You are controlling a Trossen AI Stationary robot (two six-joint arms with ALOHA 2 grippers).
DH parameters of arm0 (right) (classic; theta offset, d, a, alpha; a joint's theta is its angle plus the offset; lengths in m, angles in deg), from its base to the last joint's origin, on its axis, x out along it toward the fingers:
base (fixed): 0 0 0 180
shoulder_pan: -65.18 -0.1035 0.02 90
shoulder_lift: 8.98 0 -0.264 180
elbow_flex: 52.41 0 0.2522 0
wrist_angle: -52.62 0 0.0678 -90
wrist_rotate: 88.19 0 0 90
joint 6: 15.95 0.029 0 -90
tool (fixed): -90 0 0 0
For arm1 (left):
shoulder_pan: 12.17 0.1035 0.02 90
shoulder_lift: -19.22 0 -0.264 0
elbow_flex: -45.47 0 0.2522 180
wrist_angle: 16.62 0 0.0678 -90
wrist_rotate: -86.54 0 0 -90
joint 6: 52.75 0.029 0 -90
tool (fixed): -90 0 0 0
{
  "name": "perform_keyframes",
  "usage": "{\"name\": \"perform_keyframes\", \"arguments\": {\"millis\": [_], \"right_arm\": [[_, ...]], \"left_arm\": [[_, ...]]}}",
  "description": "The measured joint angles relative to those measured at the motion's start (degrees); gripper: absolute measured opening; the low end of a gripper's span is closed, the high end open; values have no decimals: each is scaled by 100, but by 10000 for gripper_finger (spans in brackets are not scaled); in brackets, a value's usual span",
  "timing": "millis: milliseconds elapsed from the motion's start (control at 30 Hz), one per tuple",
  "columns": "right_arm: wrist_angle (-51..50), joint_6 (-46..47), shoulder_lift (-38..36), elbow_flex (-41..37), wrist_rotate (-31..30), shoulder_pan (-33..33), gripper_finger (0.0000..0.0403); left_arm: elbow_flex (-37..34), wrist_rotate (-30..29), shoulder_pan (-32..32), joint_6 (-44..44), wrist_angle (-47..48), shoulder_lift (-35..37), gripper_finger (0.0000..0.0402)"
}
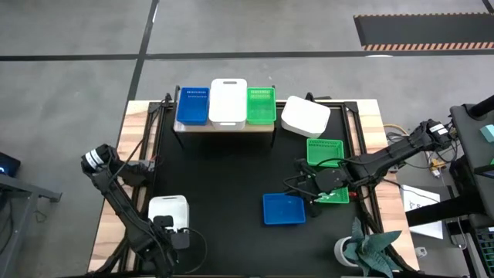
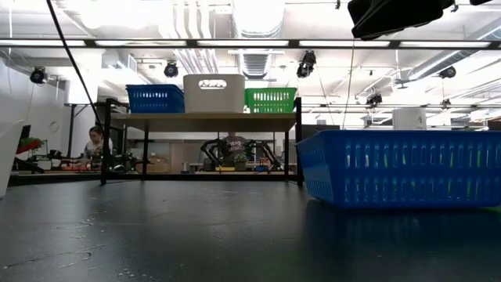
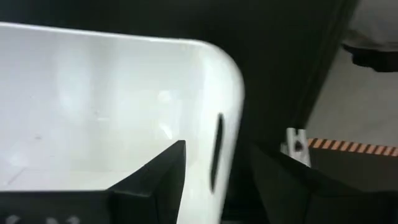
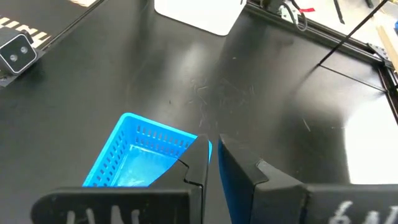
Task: Stack baskets on shelf by color
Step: Stack the bottom white bin on top of the white bin on the shelf
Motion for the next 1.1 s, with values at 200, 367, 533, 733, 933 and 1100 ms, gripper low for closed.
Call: {"name": "perform_keyframes", "arguments": {"millis": [200,367,533,733,933,1100], "right_arm": [[0,16,0,0,-3,0,27],[0,39,0,0,-4,0,27],[0,42,0,-4,-5,0,27],[0,44,0,-4,-5,0,27],[0,44,0,-4,-5,0,27],[0,44,0,-4,-5,0,27]], "left_arm": [[-404,-4,-2,2,-660,7,146],[-615,-7,-2,5,-892,7,126],[-633,-9,-2,22,-917,9,95],[-633,-7,-1,19,-925,9,50],[-633,17,-2,164,-921,11,5],[-633,22,-1,166,-922,11,1]]}}
